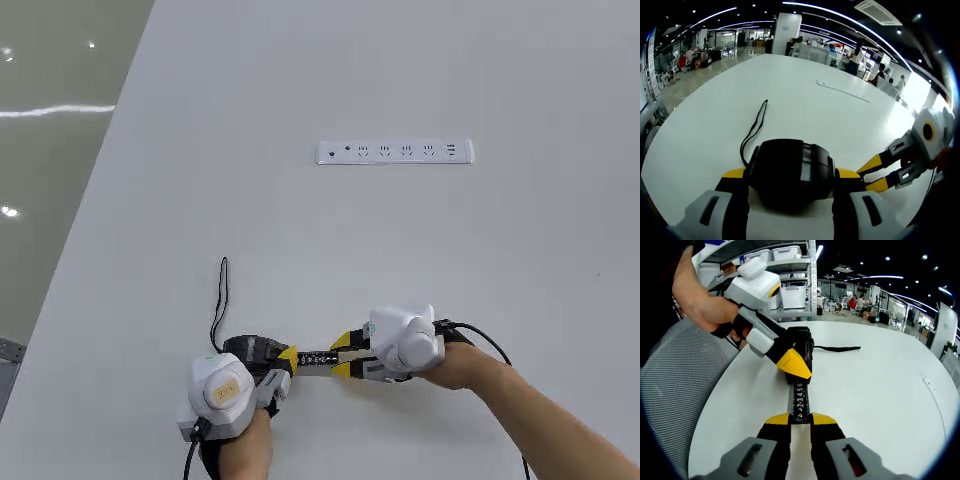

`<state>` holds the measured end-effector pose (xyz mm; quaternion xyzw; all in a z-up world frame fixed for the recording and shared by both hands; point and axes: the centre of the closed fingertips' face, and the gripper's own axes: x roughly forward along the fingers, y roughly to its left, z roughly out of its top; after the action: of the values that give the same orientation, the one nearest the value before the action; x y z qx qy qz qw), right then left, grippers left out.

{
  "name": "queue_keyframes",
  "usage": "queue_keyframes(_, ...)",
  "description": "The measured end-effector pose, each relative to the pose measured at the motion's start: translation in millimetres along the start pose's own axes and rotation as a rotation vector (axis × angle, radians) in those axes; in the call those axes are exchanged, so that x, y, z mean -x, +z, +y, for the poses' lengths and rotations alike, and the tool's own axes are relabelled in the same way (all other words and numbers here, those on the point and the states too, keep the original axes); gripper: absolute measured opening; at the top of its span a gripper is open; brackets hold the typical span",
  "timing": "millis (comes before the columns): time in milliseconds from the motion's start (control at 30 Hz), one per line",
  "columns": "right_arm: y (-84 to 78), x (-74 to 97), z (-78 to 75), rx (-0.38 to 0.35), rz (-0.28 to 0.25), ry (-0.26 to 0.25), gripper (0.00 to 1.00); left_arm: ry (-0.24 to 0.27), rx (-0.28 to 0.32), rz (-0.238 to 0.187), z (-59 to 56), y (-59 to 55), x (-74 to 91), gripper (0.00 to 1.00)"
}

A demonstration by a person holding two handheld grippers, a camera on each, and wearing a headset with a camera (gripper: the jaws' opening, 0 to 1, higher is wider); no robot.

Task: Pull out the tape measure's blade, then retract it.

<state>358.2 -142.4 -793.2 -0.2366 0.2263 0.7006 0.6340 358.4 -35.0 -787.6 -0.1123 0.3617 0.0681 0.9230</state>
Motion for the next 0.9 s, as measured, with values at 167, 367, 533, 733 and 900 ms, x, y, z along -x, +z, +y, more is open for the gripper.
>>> queue_keyframes(167,1.0,-1.6,-0.3,0.002,-0.003,-0.001,0.13,-0.002,0.003,-0.002,0.2,-0.2,-0.2,0.65)
queue_keyframes(367,3.8,-4.2,0.2,0.0,-0.005,-0.001,0.13,-0.004,0.004,-0.004,0.5,0.1,0.2,0.65)
queue_keyframes(533,5.1,-6.9,0.3,0.002,-0.005,-0.002,0.13,-0.007,0.007,-0.006,0.5,0.2,0.0,0.65)
queue_keyframes(733,7.3,-9.6,0.7,0.0,-0.005,-0.001,0.13,-0.01,0.007,-0.008,0.7,0.0,-0.3,0.65)
queue_keyframes(900,9.5,-11.2,1.3,0.002,-0.005,-0.001,0.13,-0.012,0.009,-0.009,0.5,0.4,-0.2,0.65)
